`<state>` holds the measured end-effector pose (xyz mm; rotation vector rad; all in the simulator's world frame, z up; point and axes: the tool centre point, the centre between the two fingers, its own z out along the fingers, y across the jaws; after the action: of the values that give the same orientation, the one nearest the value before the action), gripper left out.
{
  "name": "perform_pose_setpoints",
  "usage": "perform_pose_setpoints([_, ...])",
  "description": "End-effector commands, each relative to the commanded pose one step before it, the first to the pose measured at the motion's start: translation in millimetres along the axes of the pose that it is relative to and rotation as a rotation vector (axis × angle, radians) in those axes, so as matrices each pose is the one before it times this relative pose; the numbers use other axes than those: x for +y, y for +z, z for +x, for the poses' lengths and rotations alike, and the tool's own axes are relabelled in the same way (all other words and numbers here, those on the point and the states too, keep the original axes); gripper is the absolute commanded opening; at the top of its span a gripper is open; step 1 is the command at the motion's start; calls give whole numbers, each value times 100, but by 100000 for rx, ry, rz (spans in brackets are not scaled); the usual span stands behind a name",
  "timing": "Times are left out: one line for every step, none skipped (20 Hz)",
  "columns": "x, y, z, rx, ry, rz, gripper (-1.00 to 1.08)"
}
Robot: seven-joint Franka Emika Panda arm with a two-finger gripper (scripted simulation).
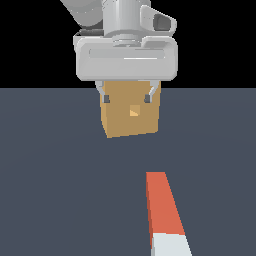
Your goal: Insert the peg into the horizontal hole in a box.
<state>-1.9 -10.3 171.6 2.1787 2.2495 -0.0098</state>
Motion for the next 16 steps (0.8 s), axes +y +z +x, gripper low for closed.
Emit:
perform_pose_setpoints([1,1,-1,0,0,0,100])
perform_pose_setpoints([9,20,-35,0,0,0,100])
perform_pose_setpoints([24,61,-147,1,69,-1,100])
perform_pose_setpoints([40,103,-235,4,98,2,100])
perform_pose_setpoints([57,145,-330,6,138,3,100])
perform_pose_setpoints([73,186,-419,8,169,4,100])
perform_pose_setpoints([89,227,-511,10,207,5,100])
perform_pose_setpoints([105,265,-596,12,239,6,100])
perform_pose_setpoints([120,303,-685,16,284,7,100])
perform_pose_setpoints([135,337,-758,19,308,8,100])
perform_pose_setpoints([149,370,-831,22,337,9,100])
perform_pose_setpoints([162,399,-895,26,364,10,100])
perform_pose_setpoints([174,423,-946,30,383,10,100])
perform_pose_setpoints([184,443,-992,35,407,11,100])
perform_pose_setpoints([192,459,-1028,40,424,12,100])
perform_pose_setpoints([201,472,-1051,44,429,13,100])
